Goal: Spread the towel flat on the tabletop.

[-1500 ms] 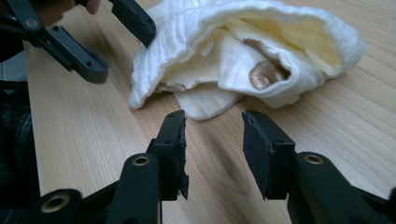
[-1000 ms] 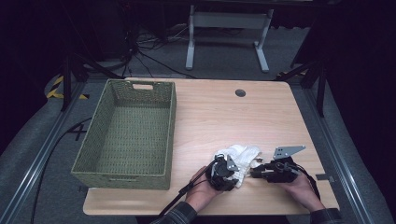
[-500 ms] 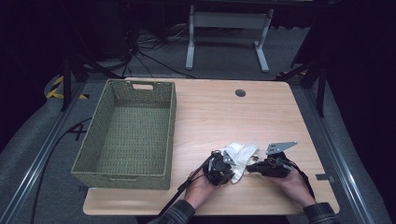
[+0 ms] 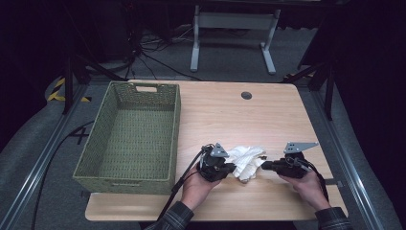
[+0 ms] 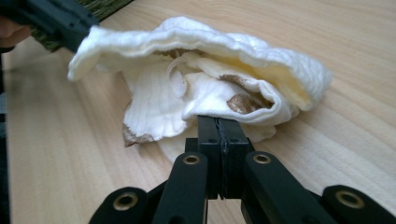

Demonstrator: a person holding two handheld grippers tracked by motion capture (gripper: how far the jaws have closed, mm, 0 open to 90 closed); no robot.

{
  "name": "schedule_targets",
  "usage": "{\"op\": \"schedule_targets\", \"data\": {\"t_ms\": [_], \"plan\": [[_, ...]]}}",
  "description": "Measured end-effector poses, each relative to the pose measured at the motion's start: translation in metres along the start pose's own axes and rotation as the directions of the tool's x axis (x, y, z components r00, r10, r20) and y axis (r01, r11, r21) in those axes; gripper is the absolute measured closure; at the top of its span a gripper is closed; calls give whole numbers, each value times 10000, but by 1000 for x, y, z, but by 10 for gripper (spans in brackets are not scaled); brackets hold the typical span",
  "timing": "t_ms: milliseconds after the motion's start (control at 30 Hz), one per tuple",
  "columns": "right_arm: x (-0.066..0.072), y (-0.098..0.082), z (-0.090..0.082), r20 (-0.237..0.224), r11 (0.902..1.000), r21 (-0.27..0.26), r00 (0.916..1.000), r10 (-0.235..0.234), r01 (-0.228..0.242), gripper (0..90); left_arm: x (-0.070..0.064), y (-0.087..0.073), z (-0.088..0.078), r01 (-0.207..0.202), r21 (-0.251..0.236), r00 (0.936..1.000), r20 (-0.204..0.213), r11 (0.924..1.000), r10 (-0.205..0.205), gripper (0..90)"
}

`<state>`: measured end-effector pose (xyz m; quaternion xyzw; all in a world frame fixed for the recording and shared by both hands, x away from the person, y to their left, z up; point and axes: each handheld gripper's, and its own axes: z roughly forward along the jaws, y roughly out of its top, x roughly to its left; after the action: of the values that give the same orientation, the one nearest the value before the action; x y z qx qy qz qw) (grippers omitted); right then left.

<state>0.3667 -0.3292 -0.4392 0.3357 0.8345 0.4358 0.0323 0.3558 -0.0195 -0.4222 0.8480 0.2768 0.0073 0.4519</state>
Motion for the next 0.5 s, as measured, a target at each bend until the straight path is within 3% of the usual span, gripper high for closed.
{"op": "schedule_targets", "data": {"t_ms": [33, 67, 100, 300, 367, 433, 500], "plan": [[0, -1, 0, -47, 10000, -91, 10000, -22, 21, 817, 1, 0, -1, 129, -47, 9999, -22, 9999, -129, 866], [0, -1, 0, -47, 10000, -91, 10000, -22, 21, 817, 1, 0, -1, 129, -47, 9999, -22, 9999, -129, 867], [1, -1, 0, -382, 9999, -146, 9993, 20, -25, 740, 4, 0, -2, 141, -98, 9999, -22, 9999, -141, 867], [6, 1, 10, -744, 10000, -24, 9972, 25, -27, 666, 5, 0, -3, 192, -113, 9998, -16, 9998, -192, 868], [8, 3, 13, -786, 10000, -27, 9969, 44, -46, 721, 4, 1, -3, 235, -105, 9997, 9, 9997, -235, 868], [10, 3, 14, -572, 9999, 8, 9983, -110, 111, 823, 5, 1, -3, 230, -175, 9997, -17, 9996, -230, 868], [9, 3, 11, -367, 9999, -63, 9992, -156, 154, 870, 5, 1, -5, 284, -224, 9995, -110, 9993, -286, 868]]}}
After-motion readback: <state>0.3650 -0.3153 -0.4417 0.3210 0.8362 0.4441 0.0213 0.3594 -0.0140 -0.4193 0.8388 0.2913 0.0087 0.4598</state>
